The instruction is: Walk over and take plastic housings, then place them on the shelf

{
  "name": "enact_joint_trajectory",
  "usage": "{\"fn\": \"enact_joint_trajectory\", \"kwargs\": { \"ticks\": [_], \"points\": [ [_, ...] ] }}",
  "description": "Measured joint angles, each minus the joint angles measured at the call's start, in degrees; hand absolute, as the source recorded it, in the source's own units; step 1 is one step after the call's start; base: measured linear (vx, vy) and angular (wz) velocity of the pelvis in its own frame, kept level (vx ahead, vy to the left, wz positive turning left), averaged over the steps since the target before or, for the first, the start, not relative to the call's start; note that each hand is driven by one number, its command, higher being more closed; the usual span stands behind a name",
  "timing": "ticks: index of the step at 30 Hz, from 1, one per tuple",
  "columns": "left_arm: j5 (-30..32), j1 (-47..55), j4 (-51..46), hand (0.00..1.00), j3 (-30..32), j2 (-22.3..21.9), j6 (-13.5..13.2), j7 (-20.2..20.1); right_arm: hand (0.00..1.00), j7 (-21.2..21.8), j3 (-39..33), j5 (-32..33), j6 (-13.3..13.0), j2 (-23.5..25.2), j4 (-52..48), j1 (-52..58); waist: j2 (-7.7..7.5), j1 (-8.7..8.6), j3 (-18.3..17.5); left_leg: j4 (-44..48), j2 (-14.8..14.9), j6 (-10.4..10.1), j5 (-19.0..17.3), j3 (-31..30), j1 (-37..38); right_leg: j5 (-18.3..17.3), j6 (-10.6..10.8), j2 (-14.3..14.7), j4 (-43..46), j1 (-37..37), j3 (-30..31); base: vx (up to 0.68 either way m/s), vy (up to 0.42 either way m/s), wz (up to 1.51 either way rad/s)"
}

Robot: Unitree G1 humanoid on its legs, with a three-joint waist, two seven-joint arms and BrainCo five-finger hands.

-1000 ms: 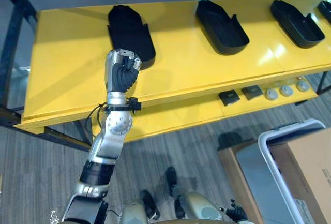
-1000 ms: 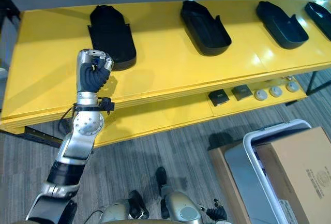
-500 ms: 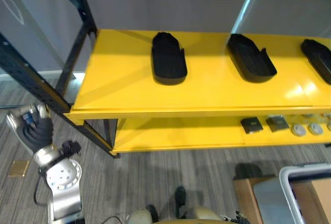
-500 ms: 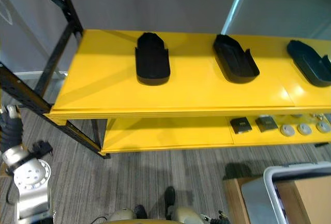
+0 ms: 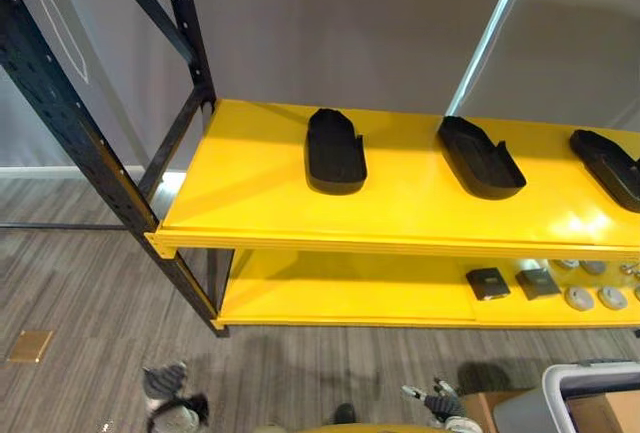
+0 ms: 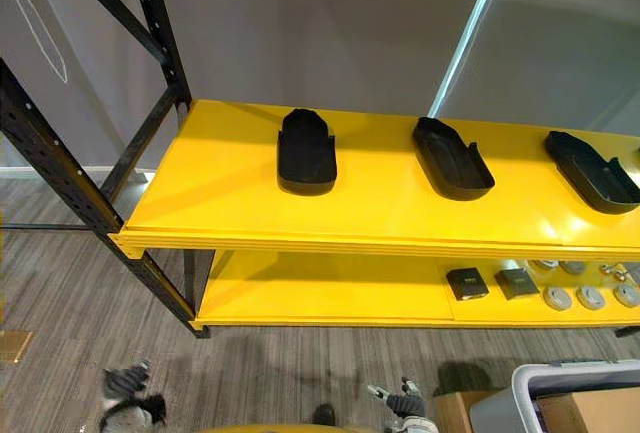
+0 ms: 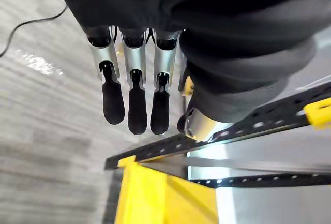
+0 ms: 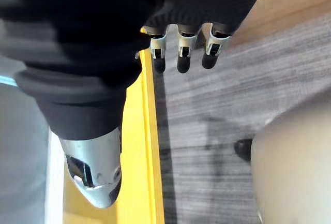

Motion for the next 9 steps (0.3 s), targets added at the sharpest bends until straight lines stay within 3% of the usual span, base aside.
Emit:
{"fn": "enact_joint_trajectory", "kwargs": {
  "ticks": [9],
  "points": [
    [-0.01,-1.4,6.52,0.0,-1.4,-0.28,0.04,-2.05,0.0,-0.14,-1.65,-0.07,0.12,0.02,2.2,-1.67,0.5,-0.06,0.3,-6.81,-2.47,0.49,3.67,0.67,3.68,0.06,0.43,-0.86,-0.93,0.86,0.03,0.0,0.005,0.01]
  ]
}}
